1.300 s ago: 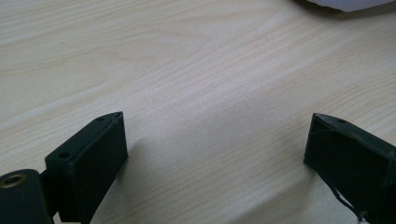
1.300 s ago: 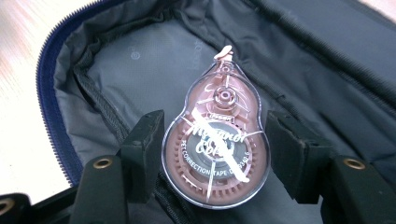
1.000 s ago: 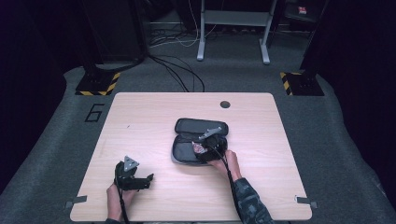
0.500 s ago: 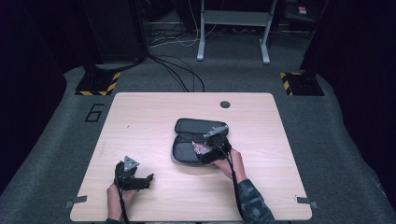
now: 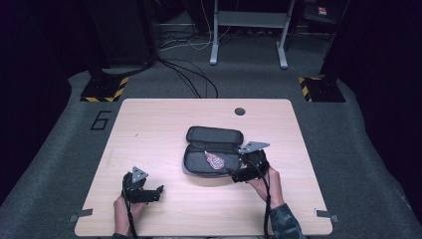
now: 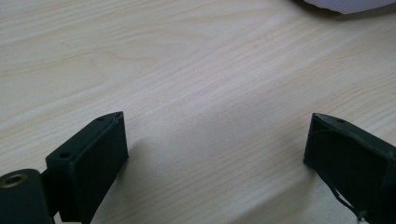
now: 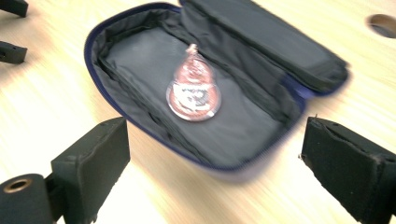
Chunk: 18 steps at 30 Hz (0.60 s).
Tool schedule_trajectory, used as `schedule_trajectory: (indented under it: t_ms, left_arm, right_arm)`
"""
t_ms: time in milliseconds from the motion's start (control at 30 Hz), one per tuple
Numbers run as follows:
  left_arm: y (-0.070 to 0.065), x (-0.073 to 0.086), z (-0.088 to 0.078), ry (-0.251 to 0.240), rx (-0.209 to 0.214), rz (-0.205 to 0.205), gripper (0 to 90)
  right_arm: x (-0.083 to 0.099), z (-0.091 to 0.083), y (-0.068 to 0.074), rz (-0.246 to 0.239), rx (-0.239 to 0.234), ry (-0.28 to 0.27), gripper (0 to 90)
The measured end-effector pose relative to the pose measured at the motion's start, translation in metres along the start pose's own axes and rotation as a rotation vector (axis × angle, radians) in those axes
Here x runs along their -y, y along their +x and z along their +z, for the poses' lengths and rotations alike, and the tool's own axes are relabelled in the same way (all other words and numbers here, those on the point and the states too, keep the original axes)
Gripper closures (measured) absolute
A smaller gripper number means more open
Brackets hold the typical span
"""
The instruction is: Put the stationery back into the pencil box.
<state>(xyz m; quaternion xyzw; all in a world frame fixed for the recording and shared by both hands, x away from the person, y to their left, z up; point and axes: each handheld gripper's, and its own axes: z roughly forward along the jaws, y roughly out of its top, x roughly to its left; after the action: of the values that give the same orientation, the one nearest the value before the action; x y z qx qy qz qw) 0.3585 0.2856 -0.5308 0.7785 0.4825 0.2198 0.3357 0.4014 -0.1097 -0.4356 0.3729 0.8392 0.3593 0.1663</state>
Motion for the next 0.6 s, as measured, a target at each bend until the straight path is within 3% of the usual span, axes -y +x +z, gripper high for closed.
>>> schedule_trajectory:
  t_ms: [100, 167, 200, 267, 367, 433, 467, 567, 600]
  left_arm:
    - [0.000, 0.000, 0.000, -0.001, 0.000, 0.000, 6.0]
    - [0.000, 0.000, 0.000, 0.000, 0.000, 0.000, 6.0]
    - [0.000, 0.000, 0.000, 0.000, 0.000, 0.000, 6.0]
    - [0.000, 0.000, 0.000, 0.002, 0.000, -0.001, 6.0]
    - [0.000, 0.000, 0.000, 0.000, 0.000, 0.000, 6.0]
    - [0.000, 0.000, 0.000, 0.000, 0.000, 0.000, 6.0]
    - [0.000, 0.000, 0.000, -0.001, 0.000, 0.000, 6.0]
    - [0.000, 0.000, 0.000, -0.001, 0.000, 0.000, 6.0]
    - [0.000, 0.000, 0.000, 0.000, 0.000, 0.000, 6.0]
  right_arm:
    - [0.017, -0.020, -0.009, 0.019, 0.059, -0.016, 7.8]
    - [0.020, -0.024, -0.011, 0.026, 0.071, -0.018, 7.8]
    - [0.033, -0.032, -0.018, 0.045, 0.103, -0.024, 7.7]
    - [0.038, -0.035, -0.020, 0.051, 0.107, -0.018, 7.7]
    - [0.066, -0.045, -0.032, 0.106, 0.156, -0.015, 7.6]
    - [0.070, -0.046, -0.034, 0.106, 0.158, -0.005, 7.6]
    - [0.088, -0.050, -0.041, 0.139, 0.179, -0.002, 7.6]
    - [0.100, -0.052, -0.045, 0.168, 0.196, 0.004, 7.7]
    - [0.115, -0.053, -0.050, 0.209, 0.208, 0.012, 7.6]
